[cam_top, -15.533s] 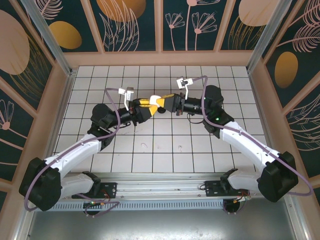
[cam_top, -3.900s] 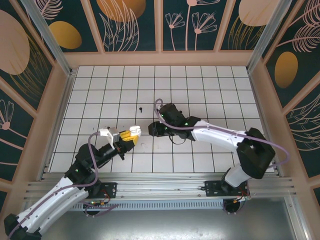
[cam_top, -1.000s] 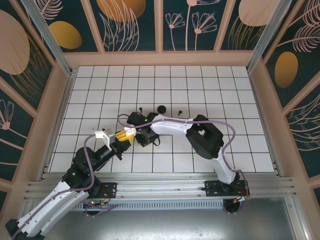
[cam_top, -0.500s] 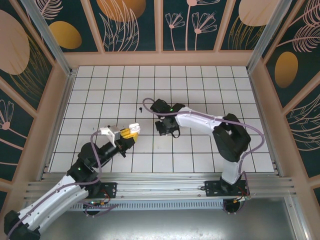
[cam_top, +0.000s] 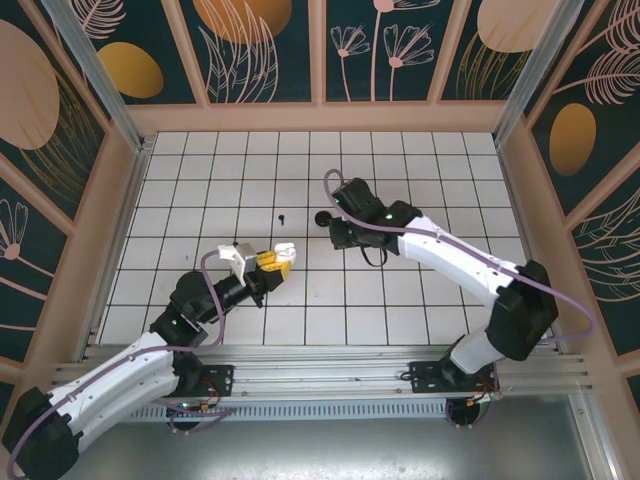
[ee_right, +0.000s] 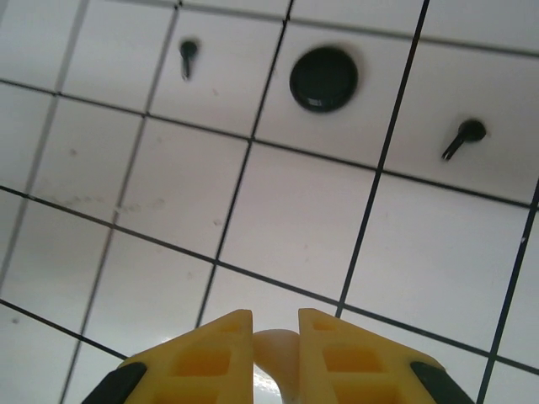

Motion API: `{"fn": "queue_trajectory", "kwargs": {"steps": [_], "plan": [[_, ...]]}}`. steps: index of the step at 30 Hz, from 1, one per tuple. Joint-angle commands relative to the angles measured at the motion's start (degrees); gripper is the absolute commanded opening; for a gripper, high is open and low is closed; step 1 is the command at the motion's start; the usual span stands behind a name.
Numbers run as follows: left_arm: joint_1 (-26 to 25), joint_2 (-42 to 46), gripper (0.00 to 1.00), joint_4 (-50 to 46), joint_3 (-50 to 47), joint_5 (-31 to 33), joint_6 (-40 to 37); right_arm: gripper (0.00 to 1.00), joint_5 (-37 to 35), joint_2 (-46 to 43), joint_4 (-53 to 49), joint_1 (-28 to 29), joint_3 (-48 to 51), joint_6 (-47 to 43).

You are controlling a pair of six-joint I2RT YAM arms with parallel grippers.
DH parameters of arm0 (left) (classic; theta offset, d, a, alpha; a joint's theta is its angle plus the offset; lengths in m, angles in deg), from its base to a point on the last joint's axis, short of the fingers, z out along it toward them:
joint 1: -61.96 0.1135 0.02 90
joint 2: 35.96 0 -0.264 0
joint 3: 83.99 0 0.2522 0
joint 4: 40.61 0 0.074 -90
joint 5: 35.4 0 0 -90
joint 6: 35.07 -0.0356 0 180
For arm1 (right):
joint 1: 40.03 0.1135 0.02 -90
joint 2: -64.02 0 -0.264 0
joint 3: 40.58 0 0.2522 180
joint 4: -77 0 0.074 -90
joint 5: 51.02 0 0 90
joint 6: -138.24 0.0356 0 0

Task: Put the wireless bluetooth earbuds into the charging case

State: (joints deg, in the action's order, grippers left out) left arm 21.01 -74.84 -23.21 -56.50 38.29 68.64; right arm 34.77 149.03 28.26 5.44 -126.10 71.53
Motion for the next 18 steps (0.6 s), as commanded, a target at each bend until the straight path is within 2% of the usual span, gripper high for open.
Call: {"fn": "queue_trajectory", "kwargs": {"steps": [1,18], "plan": [[-0.44,-2.63,0.00,6.77,3.01,-3.01,-0.49,0.15,-1.59,-5.03,2.99,-0.12,1.42,-0.20],[-0.42,-21.36,0.00,23.42,8.65,-10.03,6.16,0.15,2.17,-22.00,16.52,0.49,8.34,-0.29]]}}
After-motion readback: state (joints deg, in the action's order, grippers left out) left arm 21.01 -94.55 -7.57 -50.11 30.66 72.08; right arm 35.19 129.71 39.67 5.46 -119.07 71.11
